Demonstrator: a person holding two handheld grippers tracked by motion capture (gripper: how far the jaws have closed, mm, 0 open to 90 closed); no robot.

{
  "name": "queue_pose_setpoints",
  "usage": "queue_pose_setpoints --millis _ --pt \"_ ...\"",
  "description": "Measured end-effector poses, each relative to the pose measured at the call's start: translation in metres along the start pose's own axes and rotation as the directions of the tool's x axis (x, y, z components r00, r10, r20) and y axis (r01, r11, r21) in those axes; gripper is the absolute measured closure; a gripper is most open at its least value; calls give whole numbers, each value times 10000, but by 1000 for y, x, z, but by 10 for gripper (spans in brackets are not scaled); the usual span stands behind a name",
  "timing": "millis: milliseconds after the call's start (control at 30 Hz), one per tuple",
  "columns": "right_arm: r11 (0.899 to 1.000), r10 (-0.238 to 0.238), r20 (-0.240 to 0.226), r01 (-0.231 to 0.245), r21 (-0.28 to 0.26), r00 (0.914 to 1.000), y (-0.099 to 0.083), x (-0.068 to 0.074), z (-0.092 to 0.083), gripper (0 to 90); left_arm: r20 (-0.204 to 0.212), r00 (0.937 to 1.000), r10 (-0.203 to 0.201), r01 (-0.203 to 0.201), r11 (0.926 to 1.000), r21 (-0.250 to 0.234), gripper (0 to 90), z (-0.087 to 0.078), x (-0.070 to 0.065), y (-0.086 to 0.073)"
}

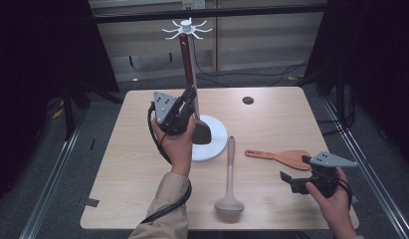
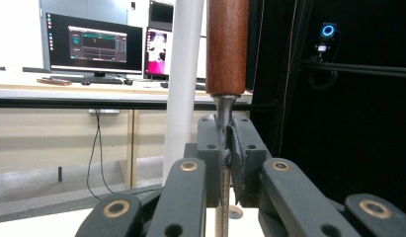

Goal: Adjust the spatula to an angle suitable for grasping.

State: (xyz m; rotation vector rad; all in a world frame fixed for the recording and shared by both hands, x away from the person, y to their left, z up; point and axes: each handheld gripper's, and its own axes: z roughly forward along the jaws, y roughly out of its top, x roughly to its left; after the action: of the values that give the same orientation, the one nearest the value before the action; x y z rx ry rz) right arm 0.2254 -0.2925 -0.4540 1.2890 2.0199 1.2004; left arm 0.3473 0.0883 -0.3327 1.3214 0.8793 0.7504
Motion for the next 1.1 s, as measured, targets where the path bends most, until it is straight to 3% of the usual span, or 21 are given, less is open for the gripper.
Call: queue_pose_setpoints --millis 367,667,1100 --pt "10000 5 -30 -5 21 10000 0 1 1 12 39 9999 -122 122 9998 -158 833 2 4 -2" --pt "10000 -1 -36 1 57 10000 0 2 2 12 -7 10000 46 -46 9999 -110 825 6 10 -3" --pt "10000 -12 -17 12 22 10000 0 1 2 13 40 9997 -260 260 9994 -235 809 13 15 -6"
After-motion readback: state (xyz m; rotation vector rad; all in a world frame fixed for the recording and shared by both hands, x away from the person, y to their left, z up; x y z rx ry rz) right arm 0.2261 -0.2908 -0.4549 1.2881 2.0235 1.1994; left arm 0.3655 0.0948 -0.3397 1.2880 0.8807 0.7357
